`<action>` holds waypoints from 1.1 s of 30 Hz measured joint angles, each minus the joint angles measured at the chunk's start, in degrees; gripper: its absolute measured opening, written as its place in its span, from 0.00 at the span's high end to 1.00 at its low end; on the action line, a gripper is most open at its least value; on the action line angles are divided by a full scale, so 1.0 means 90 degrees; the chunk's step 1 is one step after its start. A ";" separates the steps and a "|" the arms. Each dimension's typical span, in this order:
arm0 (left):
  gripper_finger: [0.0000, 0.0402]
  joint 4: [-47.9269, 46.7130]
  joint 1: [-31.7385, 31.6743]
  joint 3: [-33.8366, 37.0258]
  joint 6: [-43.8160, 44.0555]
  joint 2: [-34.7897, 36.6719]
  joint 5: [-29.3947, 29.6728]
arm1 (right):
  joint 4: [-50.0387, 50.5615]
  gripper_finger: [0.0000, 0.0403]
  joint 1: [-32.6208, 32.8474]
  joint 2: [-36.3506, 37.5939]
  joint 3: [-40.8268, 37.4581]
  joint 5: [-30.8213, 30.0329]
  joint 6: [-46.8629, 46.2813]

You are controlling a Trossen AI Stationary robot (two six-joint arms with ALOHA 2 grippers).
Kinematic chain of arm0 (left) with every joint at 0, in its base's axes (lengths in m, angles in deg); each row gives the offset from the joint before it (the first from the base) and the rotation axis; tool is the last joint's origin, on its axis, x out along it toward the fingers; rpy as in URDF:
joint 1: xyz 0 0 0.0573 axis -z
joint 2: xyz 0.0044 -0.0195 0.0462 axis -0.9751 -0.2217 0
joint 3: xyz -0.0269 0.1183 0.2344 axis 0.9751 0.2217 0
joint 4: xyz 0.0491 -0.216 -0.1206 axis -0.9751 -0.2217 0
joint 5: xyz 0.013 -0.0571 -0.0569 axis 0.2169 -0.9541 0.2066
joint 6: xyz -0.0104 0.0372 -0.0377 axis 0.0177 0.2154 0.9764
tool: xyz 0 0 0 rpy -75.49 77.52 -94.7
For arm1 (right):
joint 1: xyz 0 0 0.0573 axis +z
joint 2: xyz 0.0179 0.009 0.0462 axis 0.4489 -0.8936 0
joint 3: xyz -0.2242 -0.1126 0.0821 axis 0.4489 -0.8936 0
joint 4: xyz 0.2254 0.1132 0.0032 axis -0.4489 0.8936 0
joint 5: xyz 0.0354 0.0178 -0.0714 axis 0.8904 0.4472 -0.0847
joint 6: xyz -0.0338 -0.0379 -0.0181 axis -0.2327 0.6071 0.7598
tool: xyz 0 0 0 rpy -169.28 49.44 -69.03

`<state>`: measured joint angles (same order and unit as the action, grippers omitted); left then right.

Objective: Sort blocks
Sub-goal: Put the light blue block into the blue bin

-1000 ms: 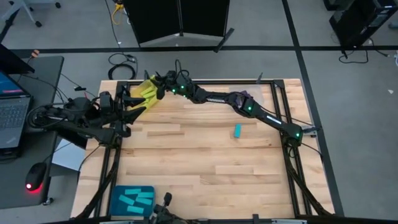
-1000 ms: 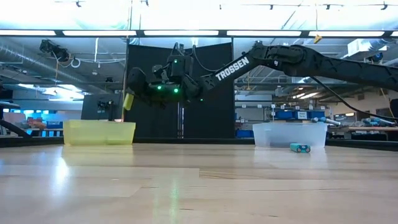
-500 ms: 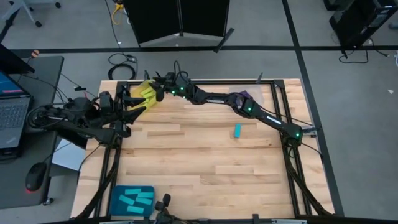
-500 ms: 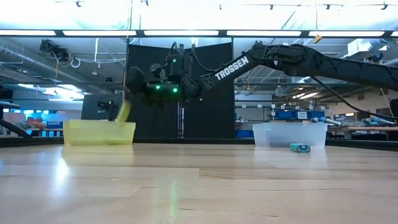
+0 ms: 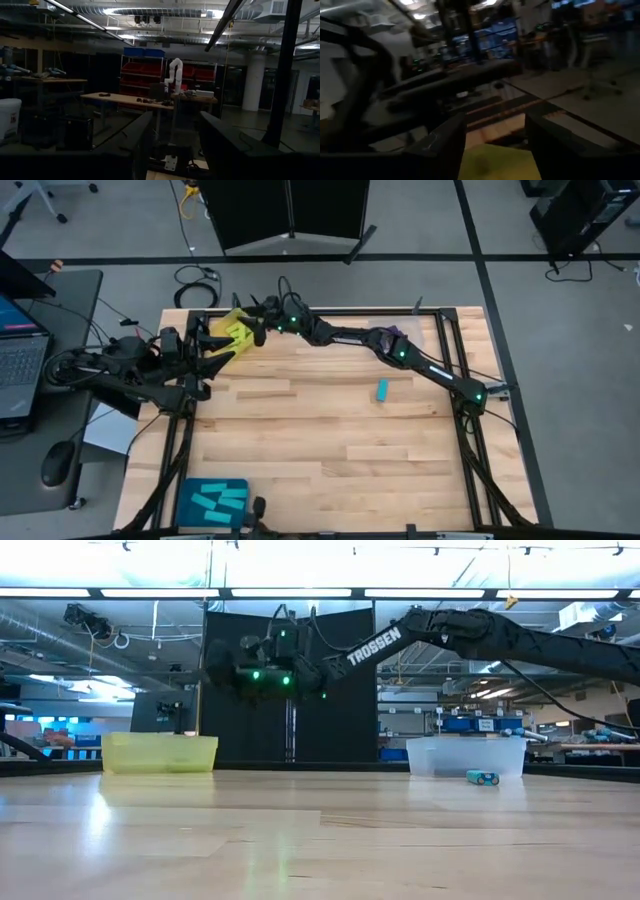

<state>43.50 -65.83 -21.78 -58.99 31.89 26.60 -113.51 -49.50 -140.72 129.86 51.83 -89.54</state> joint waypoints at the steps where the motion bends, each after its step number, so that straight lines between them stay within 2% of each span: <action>1: 0.59 0.0000 0.0000 0.0000 0.0000 0.0000 0.0000 | 0.0060 0.48 0.0003 0.0084 0.0000 0.0133 0.0030; 4: 0.59 -0.0004 0.0002 0.0000 0.0000 0.0000 0.0000 | 0.0432 0.52 0.0084 0.0510 -0.0005 0.0179 0.0280; 6: 0.59 -0.0036 0.0001 0.0000 0.0006 0.0000 -0.0002 | 0.0829 0.59 0.0156 0.0935 -0.0004 0.0171 0.0593; 12: 0.59 -0.0083 0.0002 0.0000 0.0051 0.0000 -0.0194 | 0.2258 0.94 0.0323 0.1692 0.0003 0.0148 0.1377; 17: 0.59 -0.0230 0.0000 0.0000 0.0092 0.0000 -0.0240 | 0.3578 0.97 0.0496 0.2122 -0.0005 -0.0161 0.1737; 21: 0.59 -0.0365 0.0002 0.0000 0.0129 0.0000 -0.0240 | 0.3953 0.98 0.0572 0.2318 -0.0319 -0.0445 0.1677; 24: 0.59 -0.0440 0.0000 0.0000 0.0138 0.0000 -0.0240 | 0.3958 0.99 0.0575 0.2402 -0.0986 -0.0645 0.1595; 27: 0.59 -0.0547 0.0002 0.0000 0.0151 0.0000 -0.0240 | 0.3199 0.99 0.0600 0.2797 -0.2106 -0.0852 0.1305; 31: 0.59 -0.0832 0.0000 0.0000 0.0441 -0.0042 -0.0155 | 0.1271 0.99 0.0572 0.3834 -0.4385 -0.1037 0.0801; 33: 0.59 -0.0999 0.0002 -0.0001 0.0621 -0.0206 0.0266 | 0.0580 0.99 0.0561 0.4437 -0.5667 -0.1371 0.0697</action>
<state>34.51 -65.81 -21.80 -53.40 30.04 28.99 -108.30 -44.45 -100.78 78.86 39.49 -83.26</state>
